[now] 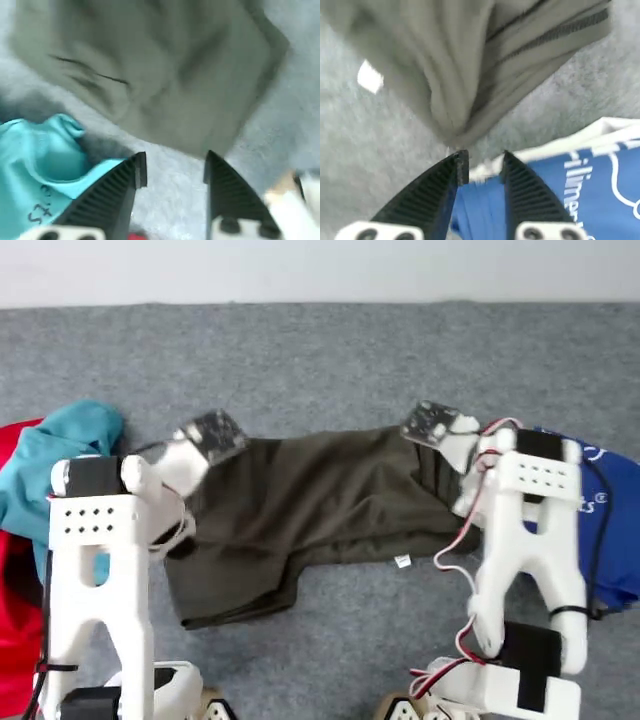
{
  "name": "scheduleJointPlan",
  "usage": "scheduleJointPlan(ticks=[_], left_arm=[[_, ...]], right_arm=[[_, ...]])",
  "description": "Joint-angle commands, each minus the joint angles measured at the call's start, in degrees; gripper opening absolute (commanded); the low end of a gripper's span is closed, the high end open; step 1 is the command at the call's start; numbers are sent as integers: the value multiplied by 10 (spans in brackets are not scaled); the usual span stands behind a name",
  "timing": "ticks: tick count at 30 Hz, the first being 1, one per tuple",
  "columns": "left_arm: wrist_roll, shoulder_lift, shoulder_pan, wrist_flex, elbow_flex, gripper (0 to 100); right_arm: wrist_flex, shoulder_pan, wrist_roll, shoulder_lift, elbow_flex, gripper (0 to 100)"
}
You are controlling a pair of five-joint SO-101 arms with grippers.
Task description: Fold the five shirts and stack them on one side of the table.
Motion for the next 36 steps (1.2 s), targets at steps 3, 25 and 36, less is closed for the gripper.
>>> scheduleJointPlan(ticks=[3, 25, 36], left_arm=[[186, -16, -4, -141, -22, 35], [297, 359, 44, -205, -251, 16], [304, 517, 43, -127, -417, 16]], right_arm=[[-76, -66, -164, -25, -28, 20], [-83, -78, -377, 248, -282, 10], [104, -91, -443, 385, -522, 16]])
